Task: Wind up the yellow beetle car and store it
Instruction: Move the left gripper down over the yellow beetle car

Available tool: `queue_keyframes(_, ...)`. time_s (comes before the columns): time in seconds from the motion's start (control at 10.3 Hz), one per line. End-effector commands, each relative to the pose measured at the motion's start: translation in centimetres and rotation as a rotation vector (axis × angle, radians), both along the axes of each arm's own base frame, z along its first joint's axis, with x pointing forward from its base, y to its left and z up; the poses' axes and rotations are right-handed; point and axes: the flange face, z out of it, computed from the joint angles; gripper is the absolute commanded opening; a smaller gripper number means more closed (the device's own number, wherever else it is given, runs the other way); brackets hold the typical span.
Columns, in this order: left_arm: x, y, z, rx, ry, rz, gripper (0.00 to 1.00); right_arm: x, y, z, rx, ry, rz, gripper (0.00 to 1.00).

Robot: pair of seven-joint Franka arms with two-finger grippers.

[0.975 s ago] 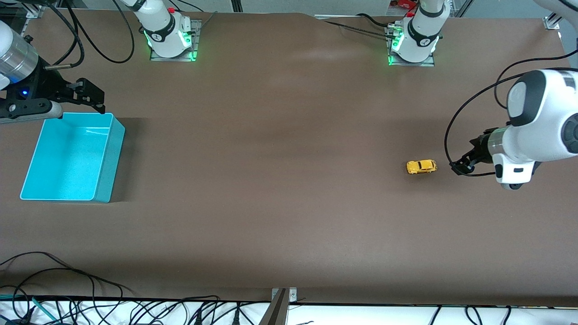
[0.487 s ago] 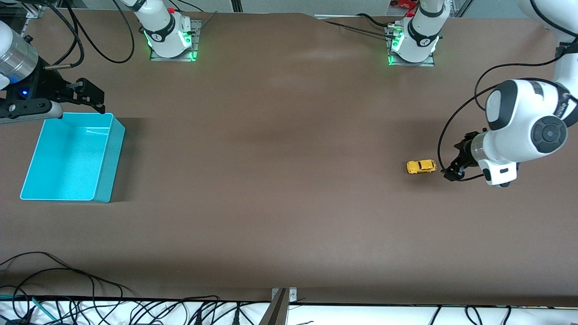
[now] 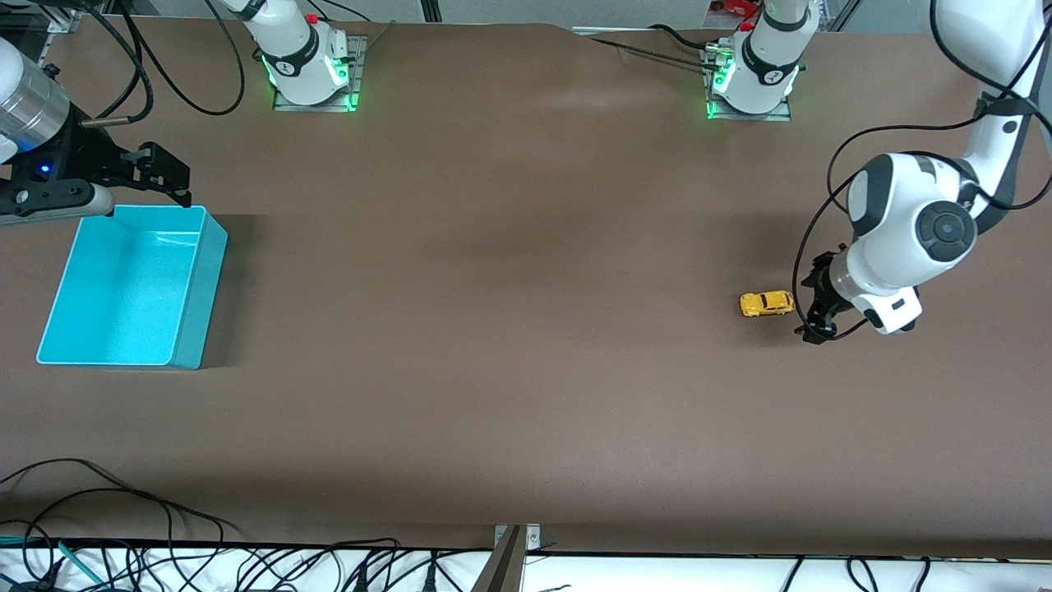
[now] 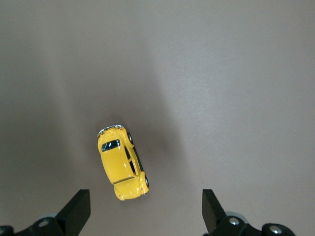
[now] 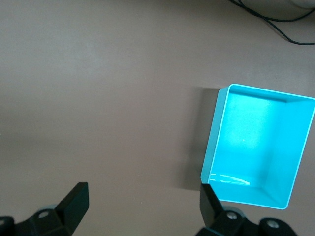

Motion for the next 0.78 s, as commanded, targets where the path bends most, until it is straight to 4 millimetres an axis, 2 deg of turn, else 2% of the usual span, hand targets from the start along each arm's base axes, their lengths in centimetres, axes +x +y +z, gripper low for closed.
queue_keyframes(0.0,-0.2,-0.2,-1.6,0.037,0.007,0.096,1.00,-0.1,-0.2,0.6,0.021,-0.002,0.003,1.00)
queue_keyframes(0.29,-0.4,0.3,-3.4,0.037,0.038,0.171,1.00,-0.1,-0.2,0.6,0.021,-0.002,0.003,1.00)
queue_keyframes(0.68,-0.8,-0.2,-6.1,0.036,0.083,0.213,1.00,-0.1,-0.1,0.6,0.021,-0.001,0.004,1.00)
